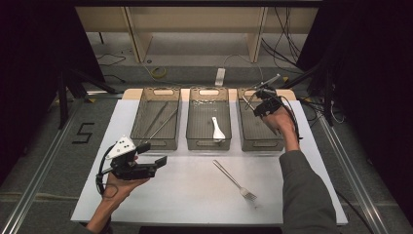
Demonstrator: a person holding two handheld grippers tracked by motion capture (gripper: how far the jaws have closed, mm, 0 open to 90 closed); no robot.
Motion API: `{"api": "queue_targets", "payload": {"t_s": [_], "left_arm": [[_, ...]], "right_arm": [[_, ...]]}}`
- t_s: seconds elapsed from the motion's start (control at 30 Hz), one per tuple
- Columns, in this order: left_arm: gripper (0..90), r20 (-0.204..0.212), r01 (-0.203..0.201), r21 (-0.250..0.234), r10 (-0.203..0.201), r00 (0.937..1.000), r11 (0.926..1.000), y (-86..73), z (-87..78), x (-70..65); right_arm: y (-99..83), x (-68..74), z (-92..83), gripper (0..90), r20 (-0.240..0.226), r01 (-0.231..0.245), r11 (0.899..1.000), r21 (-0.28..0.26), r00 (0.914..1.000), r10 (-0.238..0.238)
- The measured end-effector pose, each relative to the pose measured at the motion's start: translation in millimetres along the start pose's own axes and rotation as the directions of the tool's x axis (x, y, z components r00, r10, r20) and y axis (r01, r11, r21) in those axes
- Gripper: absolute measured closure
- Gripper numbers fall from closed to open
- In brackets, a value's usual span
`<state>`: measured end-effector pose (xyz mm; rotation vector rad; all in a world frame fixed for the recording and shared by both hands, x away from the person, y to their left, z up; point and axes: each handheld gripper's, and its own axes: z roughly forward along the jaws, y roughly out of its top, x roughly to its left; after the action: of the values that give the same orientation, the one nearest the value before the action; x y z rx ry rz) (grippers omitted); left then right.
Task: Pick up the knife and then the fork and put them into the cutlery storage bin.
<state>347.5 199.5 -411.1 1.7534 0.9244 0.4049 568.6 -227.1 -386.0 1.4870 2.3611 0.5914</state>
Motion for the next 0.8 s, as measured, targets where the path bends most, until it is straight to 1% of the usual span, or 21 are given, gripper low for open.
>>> {"api": "queue_targets", "payload": {"t_s": [0.17,0.33,0.47,0.5,0.53,0.57,0.6,0.63,0.67,0.7,0.77,0.8], "left_arm": [[17.5,0.001,0.001,-0.001,-0.001,1.0000,1.0000,0.0,0.1,-0.3],[17.5,0.000,0.001,-0.001,-0.001,1.0000,1.0000,0.0,-0.1,-0.1],[17.5,0.001,0.000,0.000,0.000,1.0000,1.0000,0.0,0.1,-0.2],[17.5,0.000,0.000,0.000,0.000,1.0000,1.0000,0.0,0.0,-0.1],[17.5,0.000,0.001,0.000,-0.001,1.0000,1.0000,0.0,0.0,-0.1],[17.5,0.000,0.001,-0.001,-0.001,1.0000,1.0000,0.0,-0.1,-0.1],[17.5,0.000,0.002,-0.002,-0.002,1.0000,1.0000,0.0,-0.3,-0.1],[17.5,0.000,0.002,-0.003,-0.002,1.0000,1.0000,-0.1,-0.3,0.1],[17.5,0.000,0.002,-0.001,-0.002,1.0000,1.0000,-0.2,-0.1,0.4],[17.5,0.000,0.003,-0.001,-0.003,1.0000,1.0000,-0.2,0.0,0.2],[17.5,0.001,0.001,0.000,-0.001,1.0000,1.0000,-0.1,0.0,-0.2],[17.5,0.001,0.000,0.001,0.000,1.0000,1.0000,0.0,0.1,-0.3]], "right_arm": [[1.6,2.2,4.2,80.4,0.009,0.004,1.000,0.010,0.9999,-0.004],[2.0,2.6,8.2,80.3,0.012,-0.004,1.000,0.019,0.9999,0.004],[2.7,1.9,10.4,80.0,0.011,-0.023,1.000,0.022,0.9997,0.023],[2.7,1.5,11.9,79.5,0.014,-0.026,0.999,0.030,0.9996,0.025],[2.6,1.3,13.7,77.9,0.015,-0.031,0.999,0.035,0.9994,0.030],[2.7,0.9,14.0,68.7,0.025,-0.034,0.999,0.012,0.9991,0.034],[3.5,0.2,12.6,62.7,0.037,-0.043,0.999,-0.011,0.9984,0.043],[4.9,-0.7,8.5,57.8,0.020,-0.059,0.997,-0.044,0.9980,0.060],[6.0,-0.4,4.4,55.7,0.008,-0.062,0.996,-0.064,0.9980,0.063],[7.4,0.1,0.3,55.3,0.012,-0.054,0.996,-0.072,0.9984,0.055],[9.4,1.9,-7.2,52.6,-0.004,-0.038,0.996,-0.076,0.9993,0.038],[10.3,2.9,-10.6,51.2,-0.003,-0.030,0.996,-0.079,0.9995,0.030]]}}
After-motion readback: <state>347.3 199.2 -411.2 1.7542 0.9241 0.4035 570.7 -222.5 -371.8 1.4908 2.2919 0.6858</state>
